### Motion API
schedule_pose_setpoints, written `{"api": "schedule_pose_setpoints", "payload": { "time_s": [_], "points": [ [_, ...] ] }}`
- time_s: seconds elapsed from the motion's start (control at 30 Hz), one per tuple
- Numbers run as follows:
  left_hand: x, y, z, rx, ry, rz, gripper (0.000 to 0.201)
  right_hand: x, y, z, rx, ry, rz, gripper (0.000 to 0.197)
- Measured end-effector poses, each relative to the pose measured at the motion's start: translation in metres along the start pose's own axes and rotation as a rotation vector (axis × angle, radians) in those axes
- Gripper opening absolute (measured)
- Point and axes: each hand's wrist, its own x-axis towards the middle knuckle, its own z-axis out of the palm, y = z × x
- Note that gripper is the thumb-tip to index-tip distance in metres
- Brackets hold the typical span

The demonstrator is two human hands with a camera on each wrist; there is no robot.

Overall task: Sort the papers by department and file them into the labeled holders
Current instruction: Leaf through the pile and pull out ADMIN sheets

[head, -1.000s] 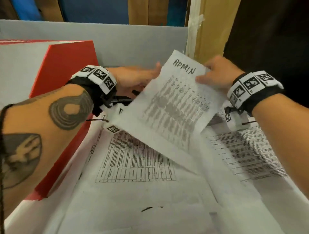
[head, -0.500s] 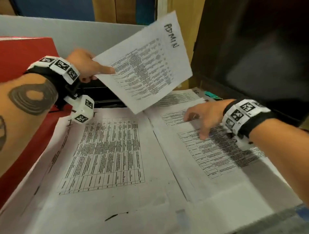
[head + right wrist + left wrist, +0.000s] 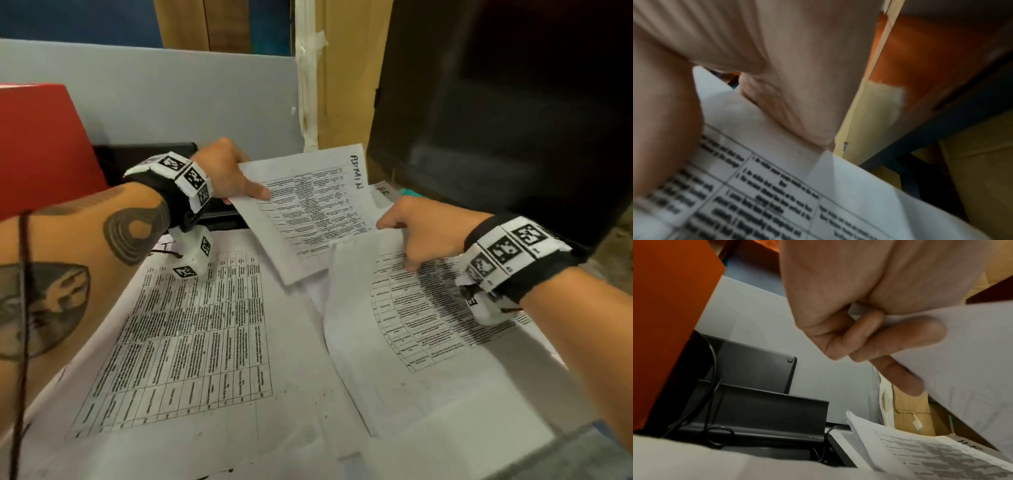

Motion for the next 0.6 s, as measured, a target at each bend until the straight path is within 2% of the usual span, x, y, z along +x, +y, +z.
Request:
{"api": "schedule_pose_setpoints", "payload": {
  "time_s": [0.13,0.27,0.37,0.47,0.57,0.6],
  "points": [
    [0.003,0.012,0.021,-0.037,-0.055,0.044,0.032,-0.009,0.011,-0.006,0.099,0.065,-0.029,0.044],
    [0.007,0.026,0.047,-0.038,-0.088,0.059,0.032,-0.011,0.008,-0.009,0.137,0.056,-0.051,0.039],
    [0.011,0.037,0.066,0.012,-0.198,0.075,0.037,-0.006,0.003,-0.006,0.119,0.015,-0.056,0.046],
    [0.01,0.046,0.079,0.037,-0.286,0.116,0.022,0.004,0.0,0.0,0.083,-0.011,-0.034,0.046],
    [0.006,0.052,0.084,0.055,-0.29,0.139,0.015,0.013,-0.001,0.005,0.063,-0.017,-0.002,0.042],
    [0.005,0.052,0.084,0.059,-0.294,0.145,0.019,0.016,-0.002,0.007,0.055,-0.014,0.014,0.044]
  ]
}}
